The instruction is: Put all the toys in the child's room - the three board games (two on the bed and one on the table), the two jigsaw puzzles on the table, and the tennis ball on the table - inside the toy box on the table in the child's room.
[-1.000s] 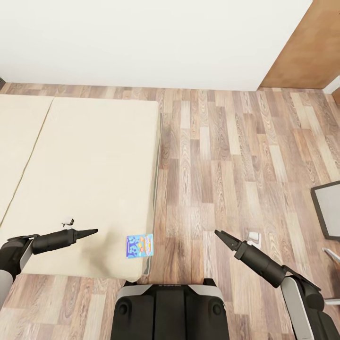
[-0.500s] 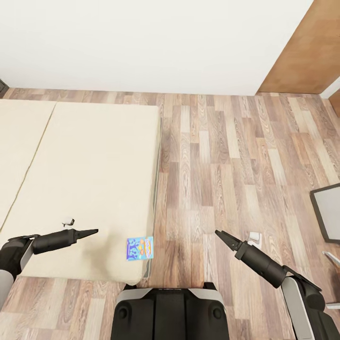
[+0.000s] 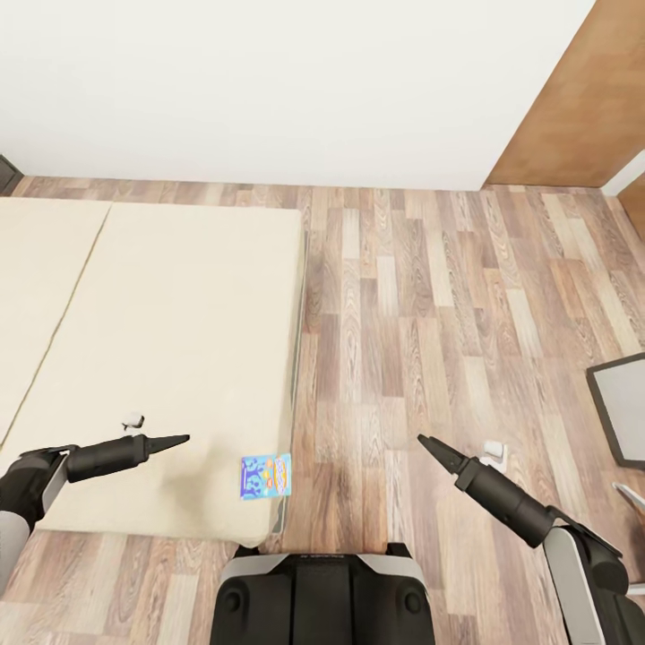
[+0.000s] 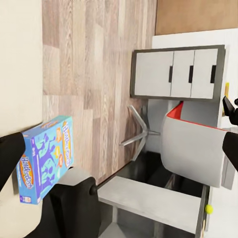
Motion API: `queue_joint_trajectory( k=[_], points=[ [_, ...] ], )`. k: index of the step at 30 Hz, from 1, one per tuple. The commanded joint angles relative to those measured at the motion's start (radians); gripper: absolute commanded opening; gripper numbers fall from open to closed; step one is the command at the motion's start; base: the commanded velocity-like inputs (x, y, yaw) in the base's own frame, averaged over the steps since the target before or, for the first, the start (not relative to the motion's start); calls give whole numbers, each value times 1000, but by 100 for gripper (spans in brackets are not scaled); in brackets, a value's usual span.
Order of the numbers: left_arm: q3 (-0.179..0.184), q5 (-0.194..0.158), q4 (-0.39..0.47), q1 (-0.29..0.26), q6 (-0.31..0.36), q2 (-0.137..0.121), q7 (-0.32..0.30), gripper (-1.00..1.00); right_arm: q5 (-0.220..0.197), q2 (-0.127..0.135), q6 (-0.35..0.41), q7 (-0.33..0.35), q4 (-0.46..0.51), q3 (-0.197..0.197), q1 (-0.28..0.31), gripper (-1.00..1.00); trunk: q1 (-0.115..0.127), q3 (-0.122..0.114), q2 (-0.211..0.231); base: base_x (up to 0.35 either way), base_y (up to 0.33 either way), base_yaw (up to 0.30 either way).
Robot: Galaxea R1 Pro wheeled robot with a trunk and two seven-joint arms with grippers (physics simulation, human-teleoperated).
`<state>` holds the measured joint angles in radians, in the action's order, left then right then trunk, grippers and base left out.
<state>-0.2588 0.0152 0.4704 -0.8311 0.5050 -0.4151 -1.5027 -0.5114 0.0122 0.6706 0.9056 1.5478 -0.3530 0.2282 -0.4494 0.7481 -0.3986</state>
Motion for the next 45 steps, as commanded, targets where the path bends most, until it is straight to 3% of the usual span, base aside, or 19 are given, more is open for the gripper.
queue_joint_trajectory(
  k=[1,13,21,45],
  points=[
    [-1,2,-1,0,11,1,-2,100,-5,0,7,1,0,-4,0,100,-1,-1,-1,0,0,0],
    [-2,1,-2,0,11,16,83,100,-10,0,9,14,-1,-57,0,100,-1,-21,-1,0,0,0],
    [-5,1,-2,0,13,17,95,100,-6,-1,9,48,-2,-90,-2,100,-1,-34,-1,0,0,0],
    [-6,1,-1,0,14,18,98,100,-4,-1,7,60,-2,-96,-3,100,-1,-74,-1,0,0,0]
  ],
)
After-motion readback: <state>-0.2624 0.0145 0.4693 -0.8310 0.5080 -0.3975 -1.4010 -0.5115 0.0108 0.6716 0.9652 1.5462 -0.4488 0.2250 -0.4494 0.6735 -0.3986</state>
